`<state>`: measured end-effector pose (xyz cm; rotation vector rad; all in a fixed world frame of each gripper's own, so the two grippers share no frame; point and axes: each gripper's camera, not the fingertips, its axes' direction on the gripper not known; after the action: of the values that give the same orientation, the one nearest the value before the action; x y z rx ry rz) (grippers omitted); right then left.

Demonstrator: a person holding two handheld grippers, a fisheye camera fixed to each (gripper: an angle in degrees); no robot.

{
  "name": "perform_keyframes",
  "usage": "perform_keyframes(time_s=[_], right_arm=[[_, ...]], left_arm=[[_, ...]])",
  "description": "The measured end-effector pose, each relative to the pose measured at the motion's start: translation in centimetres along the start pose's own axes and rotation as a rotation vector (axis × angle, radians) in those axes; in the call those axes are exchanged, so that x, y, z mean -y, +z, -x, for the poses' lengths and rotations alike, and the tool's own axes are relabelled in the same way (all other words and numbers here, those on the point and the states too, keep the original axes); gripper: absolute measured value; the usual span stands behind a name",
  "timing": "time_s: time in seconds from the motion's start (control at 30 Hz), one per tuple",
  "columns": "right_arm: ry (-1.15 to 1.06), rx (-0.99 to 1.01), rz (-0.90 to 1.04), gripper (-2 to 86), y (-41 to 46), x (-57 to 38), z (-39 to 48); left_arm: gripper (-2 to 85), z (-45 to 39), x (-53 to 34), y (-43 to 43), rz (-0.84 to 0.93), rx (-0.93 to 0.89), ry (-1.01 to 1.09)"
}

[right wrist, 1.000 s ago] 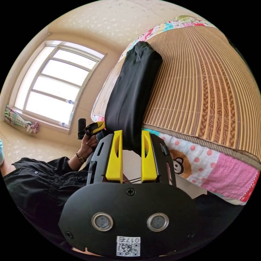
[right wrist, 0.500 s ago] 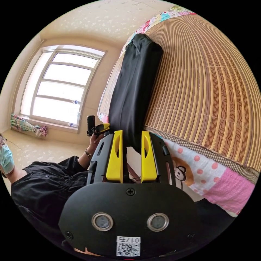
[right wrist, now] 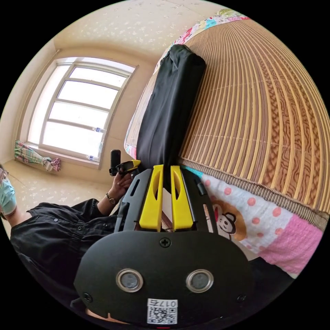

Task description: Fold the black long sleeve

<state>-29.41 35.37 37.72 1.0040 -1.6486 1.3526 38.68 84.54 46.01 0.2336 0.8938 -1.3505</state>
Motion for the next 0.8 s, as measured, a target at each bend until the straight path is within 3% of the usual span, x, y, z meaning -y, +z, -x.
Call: perform_keyframes(time_s=[0.17, 0.33, 0.57, 0.8], right_arm=[[-0.173, 0.139, -0.043, 3.1, -3.4, -3.2, 4.1], [-0.423, 0.302, -0.174, 2.7, -9.2, -4.7, 12.5], [-0.863, 0.266, -0.357, 2.2, -19.6, -5.8, 30.5], [-1.044, 0.281, -0.551, 2.0, -26.7, -7.9, 42.9]], left_arm=[[4.1, -4.8, -2.2, -3.5, -0.061, -0.104, 0.172], [4.0, -15.6, -2.3, -10.5, -0.204, -0.199, 0.449], [4.0, -31.8, -0.1, -18.5, -0.342, -0.288, 0.825], [4.0, -44.1, 3.6, -22.4, -0.395, -0.503, 1.004]])
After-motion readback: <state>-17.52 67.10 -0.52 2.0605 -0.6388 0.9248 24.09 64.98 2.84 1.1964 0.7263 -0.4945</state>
